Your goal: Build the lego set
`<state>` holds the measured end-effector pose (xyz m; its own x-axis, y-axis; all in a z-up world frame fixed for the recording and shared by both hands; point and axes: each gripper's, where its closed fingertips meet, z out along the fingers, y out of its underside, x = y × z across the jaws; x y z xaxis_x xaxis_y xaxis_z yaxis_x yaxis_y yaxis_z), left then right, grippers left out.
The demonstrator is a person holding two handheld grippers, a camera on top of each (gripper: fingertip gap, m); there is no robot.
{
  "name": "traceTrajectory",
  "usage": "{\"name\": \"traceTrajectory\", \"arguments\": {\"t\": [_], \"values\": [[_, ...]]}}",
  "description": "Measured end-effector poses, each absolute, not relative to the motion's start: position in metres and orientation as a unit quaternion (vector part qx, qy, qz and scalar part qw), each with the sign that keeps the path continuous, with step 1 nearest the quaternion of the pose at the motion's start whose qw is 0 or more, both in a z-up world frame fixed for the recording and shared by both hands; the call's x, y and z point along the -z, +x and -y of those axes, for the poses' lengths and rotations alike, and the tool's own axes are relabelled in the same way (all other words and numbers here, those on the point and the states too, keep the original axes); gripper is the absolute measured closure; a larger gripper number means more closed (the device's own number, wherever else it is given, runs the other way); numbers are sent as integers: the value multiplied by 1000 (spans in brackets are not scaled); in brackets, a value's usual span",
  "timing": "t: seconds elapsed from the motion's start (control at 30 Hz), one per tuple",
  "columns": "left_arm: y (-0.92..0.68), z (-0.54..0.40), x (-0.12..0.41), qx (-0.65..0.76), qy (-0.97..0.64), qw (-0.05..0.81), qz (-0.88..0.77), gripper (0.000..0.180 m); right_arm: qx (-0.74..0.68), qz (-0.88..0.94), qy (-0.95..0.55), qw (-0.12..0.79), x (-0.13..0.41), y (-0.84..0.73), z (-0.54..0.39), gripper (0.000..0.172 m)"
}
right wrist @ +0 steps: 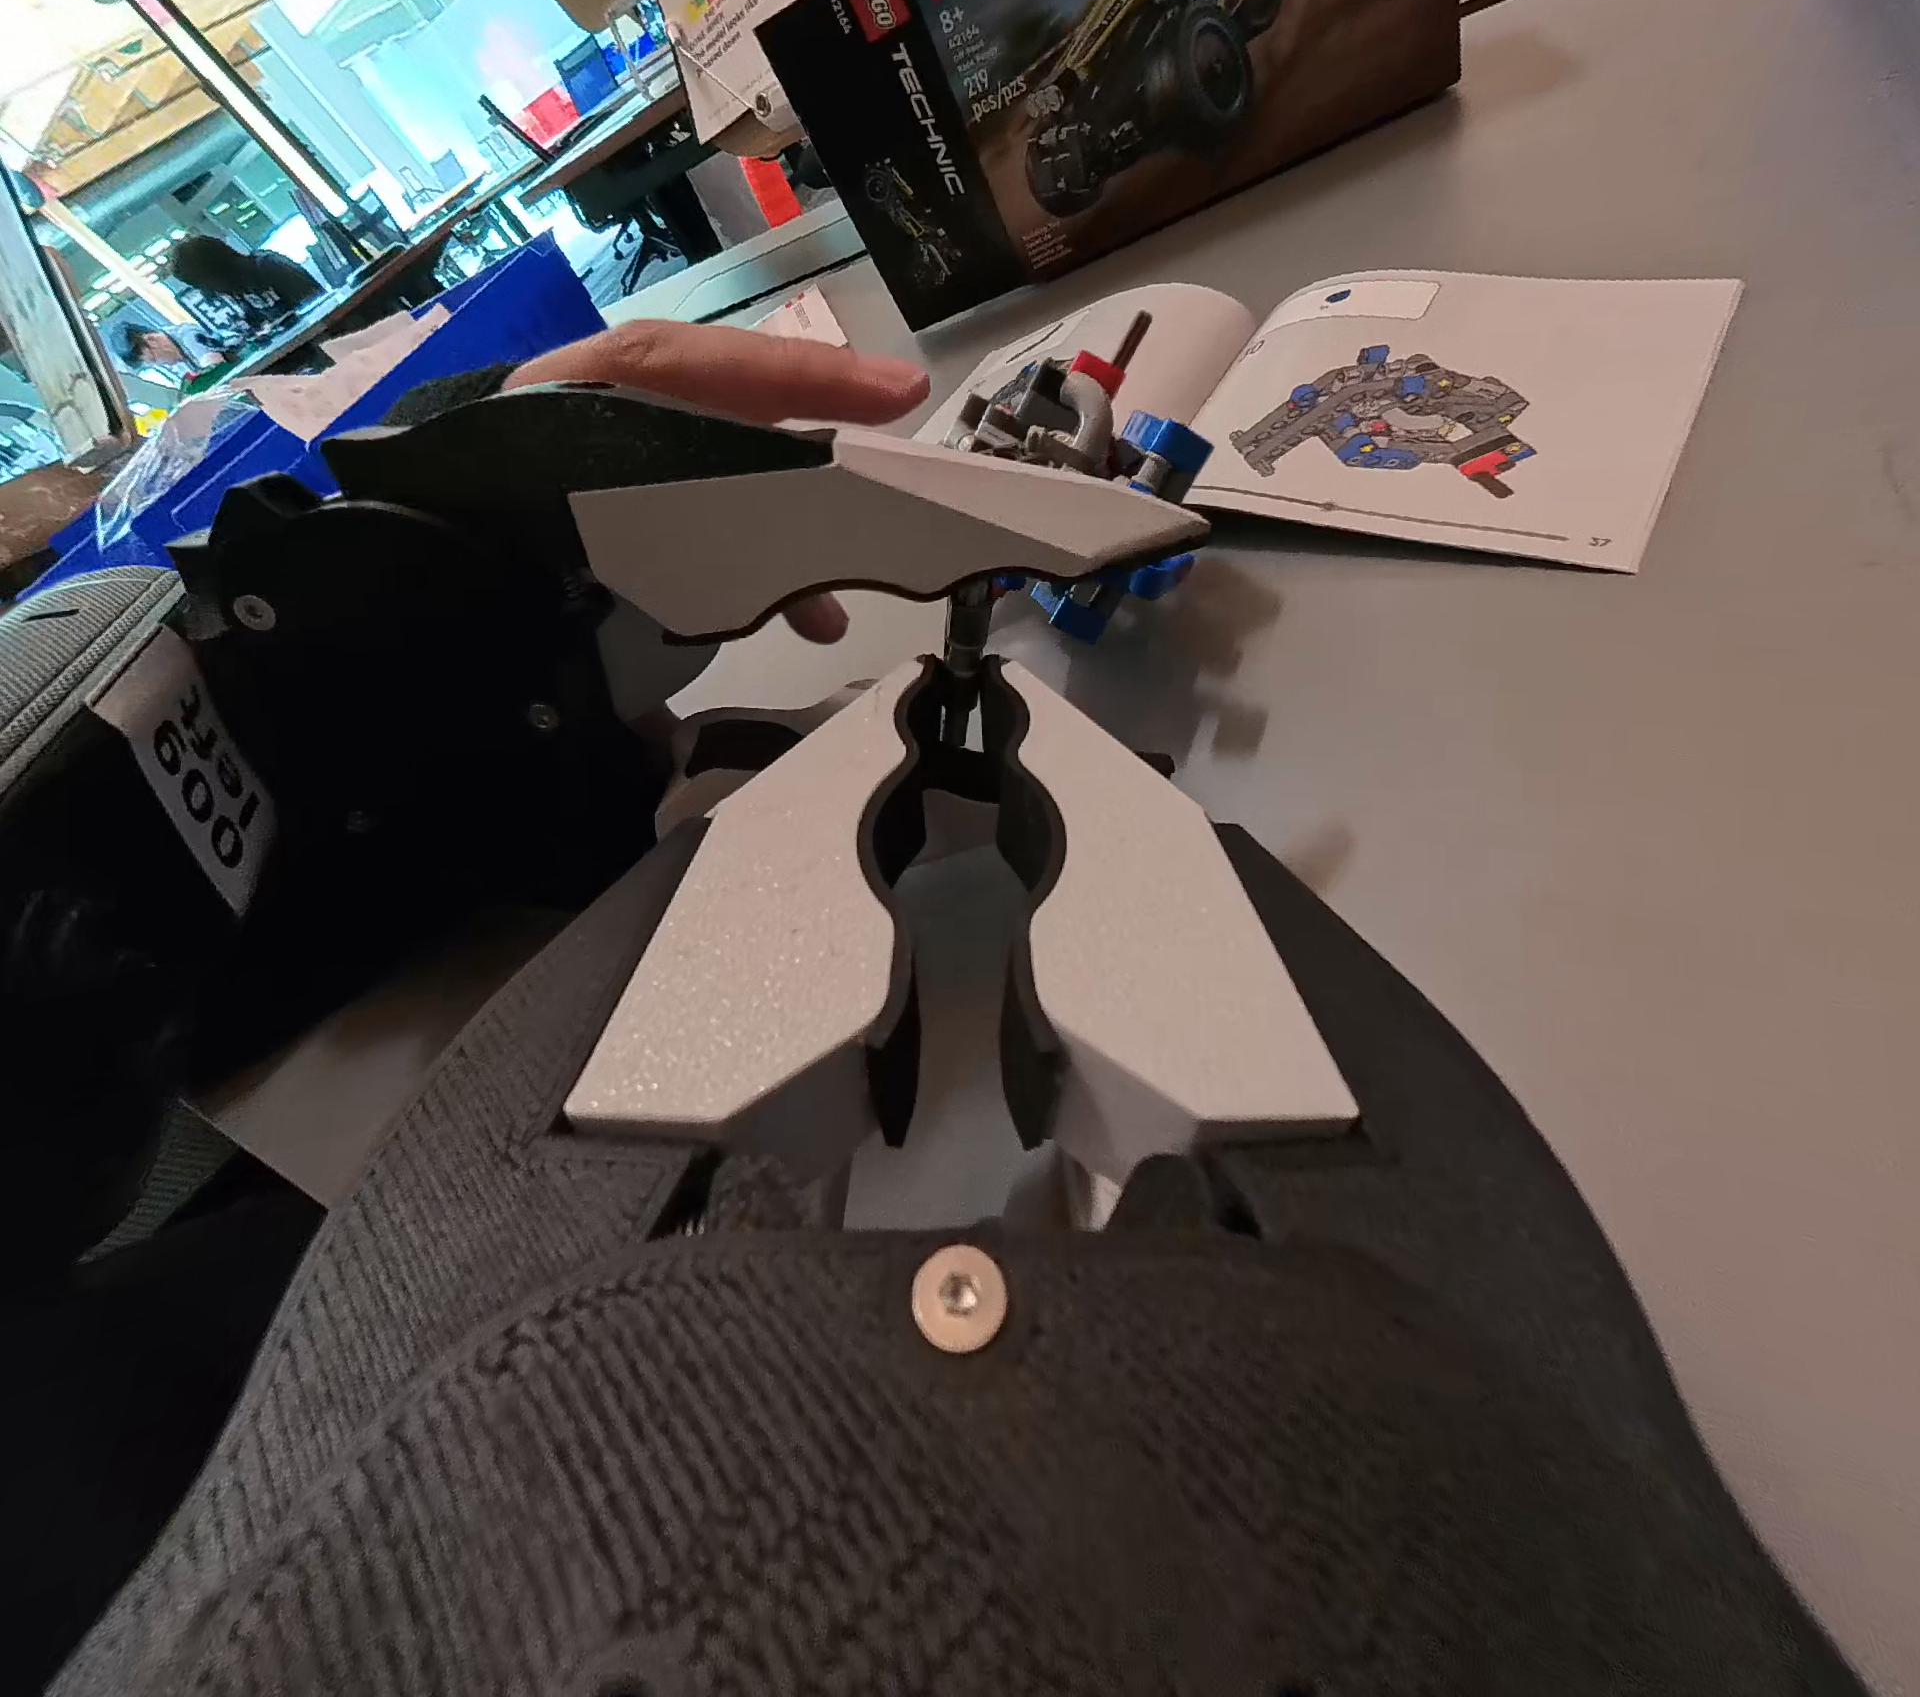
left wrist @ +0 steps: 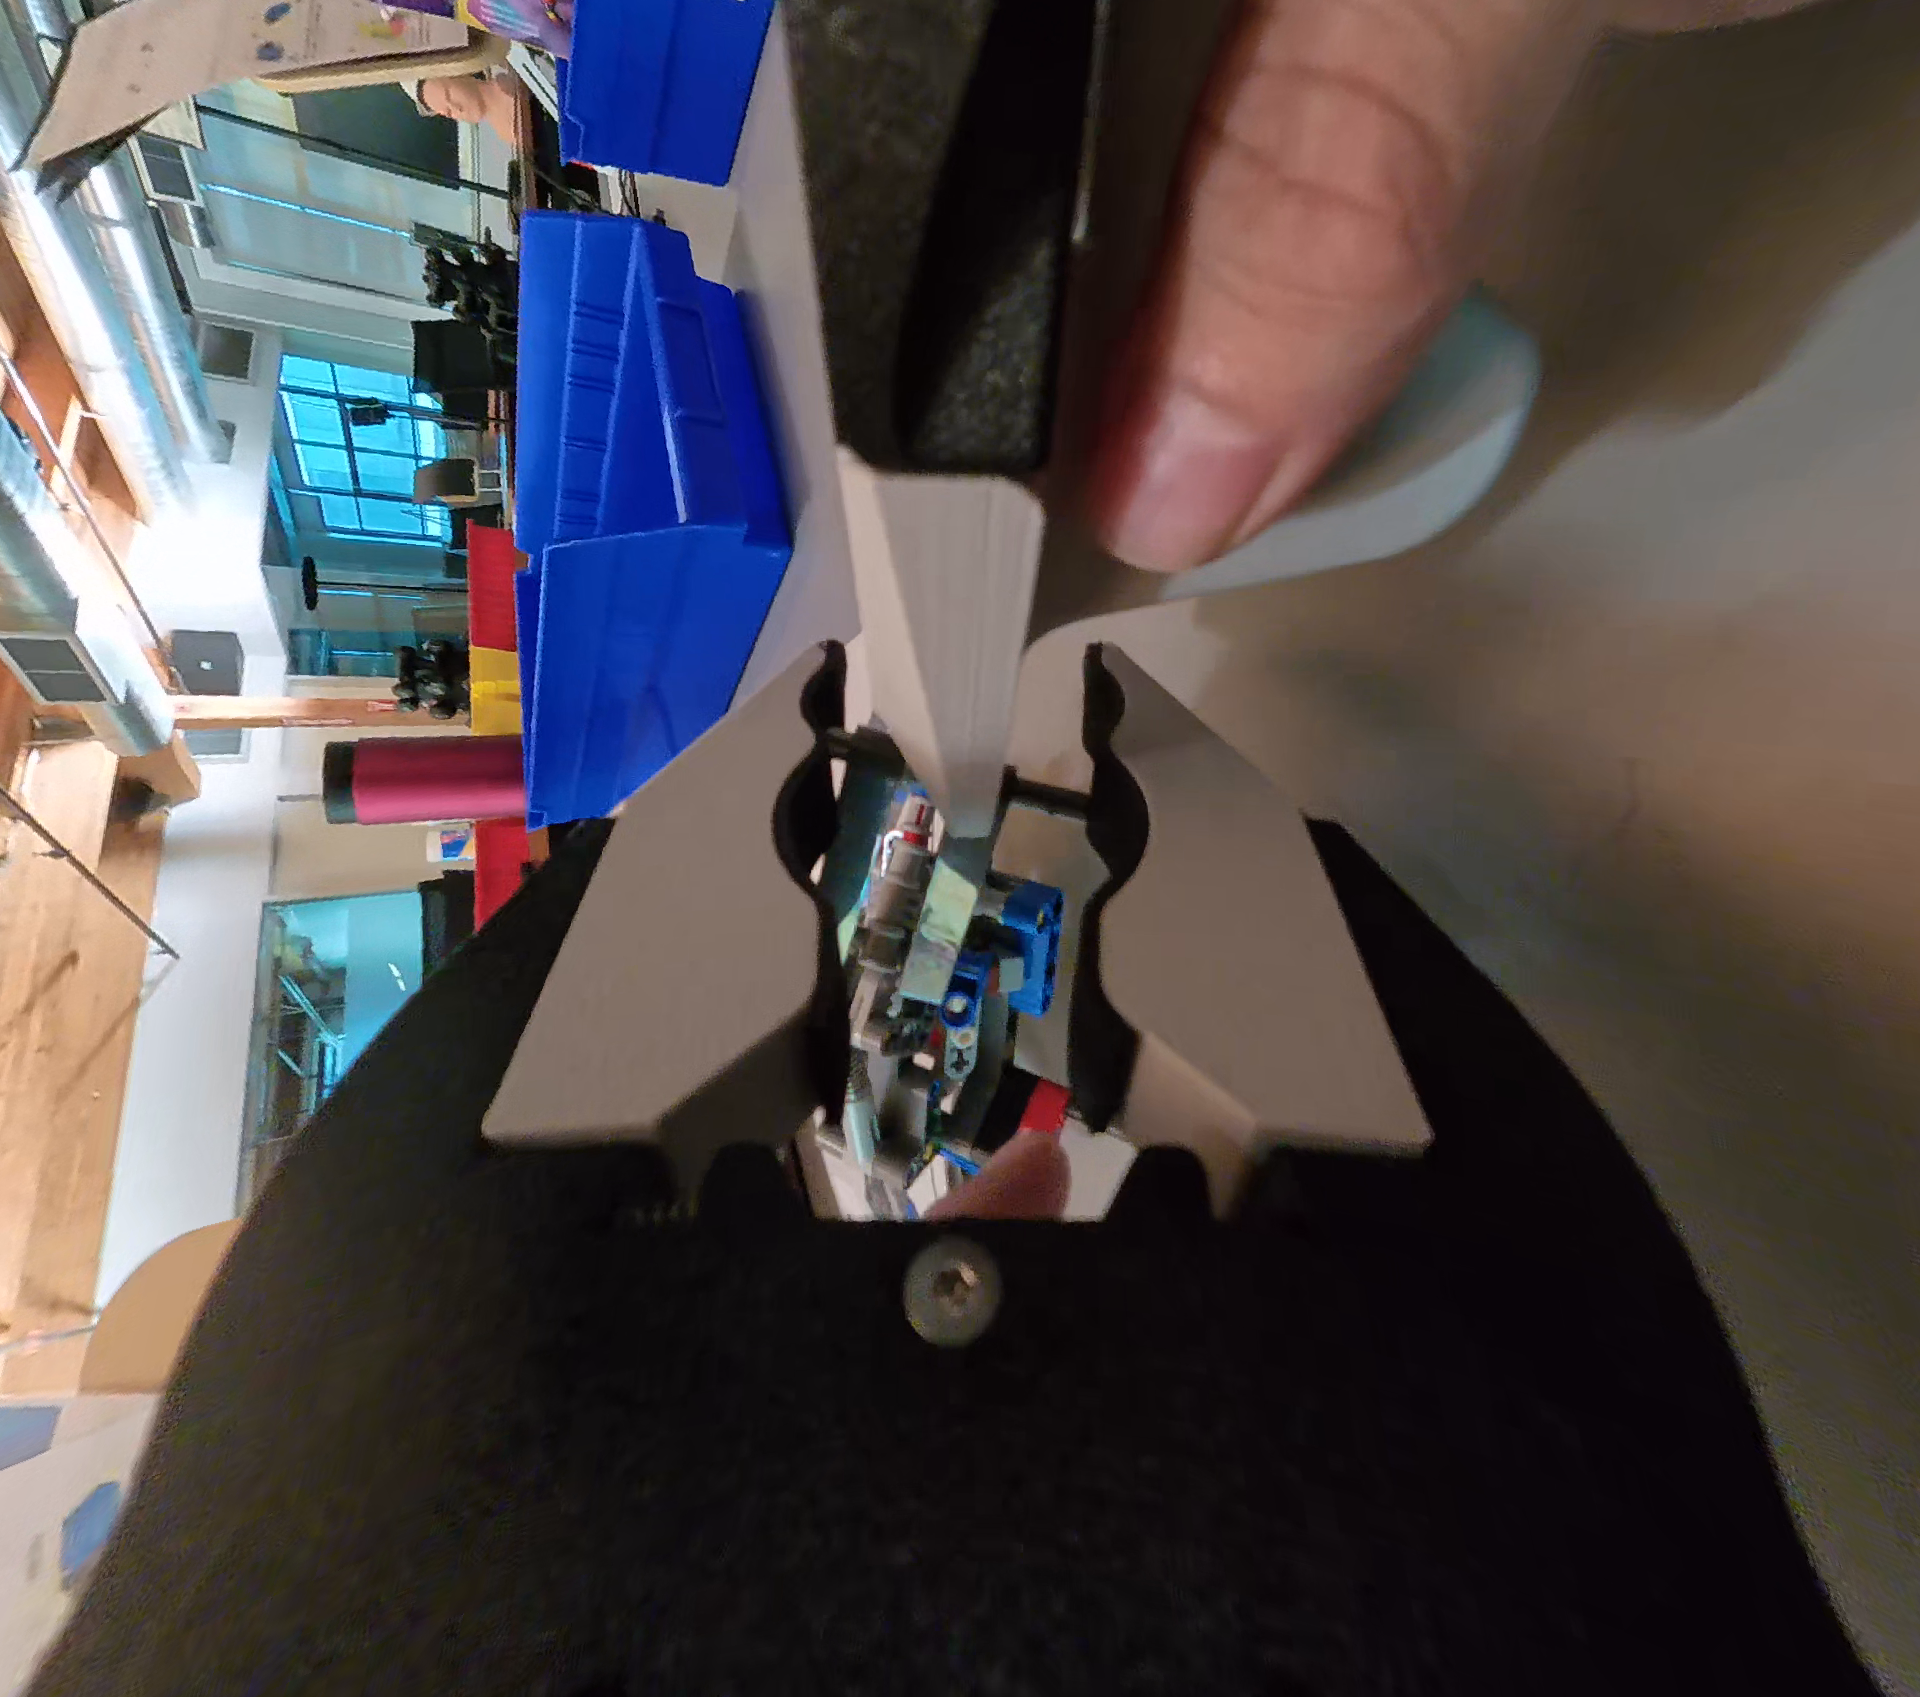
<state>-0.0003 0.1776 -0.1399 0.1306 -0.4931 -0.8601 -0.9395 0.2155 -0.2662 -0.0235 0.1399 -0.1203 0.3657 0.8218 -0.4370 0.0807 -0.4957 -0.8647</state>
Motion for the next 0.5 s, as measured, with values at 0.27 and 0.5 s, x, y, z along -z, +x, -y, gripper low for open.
{"name": "traceTrajectory", "arguments": {"t": [0.27,0.5], "values": [[-9,-175,136,-137,-641,498,-568,130,-465,302,-727,405,119,-18,-145,166],[-12,-174,138,-165,-639,491,-568,131,-460,306,-731,401,121,-19,-144,166]]}}
